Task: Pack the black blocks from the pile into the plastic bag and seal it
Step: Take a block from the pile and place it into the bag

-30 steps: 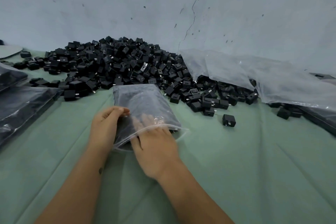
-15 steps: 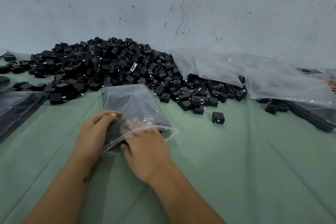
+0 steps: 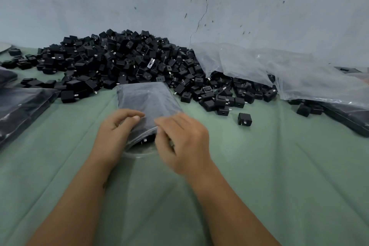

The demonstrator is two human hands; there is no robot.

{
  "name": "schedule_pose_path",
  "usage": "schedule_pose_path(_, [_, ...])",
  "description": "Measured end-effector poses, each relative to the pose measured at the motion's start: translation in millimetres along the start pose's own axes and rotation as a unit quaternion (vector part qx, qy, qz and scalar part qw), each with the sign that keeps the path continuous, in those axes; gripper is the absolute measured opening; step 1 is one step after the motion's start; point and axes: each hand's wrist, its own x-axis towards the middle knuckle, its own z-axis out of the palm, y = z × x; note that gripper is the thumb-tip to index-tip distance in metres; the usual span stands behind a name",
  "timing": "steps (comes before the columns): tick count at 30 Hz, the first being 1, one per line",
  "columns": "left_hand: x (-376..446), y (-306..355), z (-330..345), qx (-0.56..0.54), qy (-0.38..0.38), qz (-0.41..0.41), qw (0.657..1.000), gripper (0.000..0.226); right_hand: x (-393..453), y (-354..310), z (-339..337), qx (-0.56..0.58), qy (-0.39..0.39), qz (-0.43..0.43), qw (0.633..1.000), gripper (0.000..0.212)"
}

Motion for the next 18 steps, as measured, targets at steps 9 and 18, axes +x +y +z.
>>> schedule_pose_path(9, [-0.9,4.6,-3.9,0.157,-0.095,0.118,0.976,0.043,-4.9,104.6,-42.5,-0.228,-0.061,0.477,0.847,0.051])
schedule_pose_path(18, [3.3,-0.7,-3.1,0.358,-0.236,0.147,0.891,0.065,-14.2,109.1,-40.0,-0.248,-0.143,0.479,0.830,0.035])
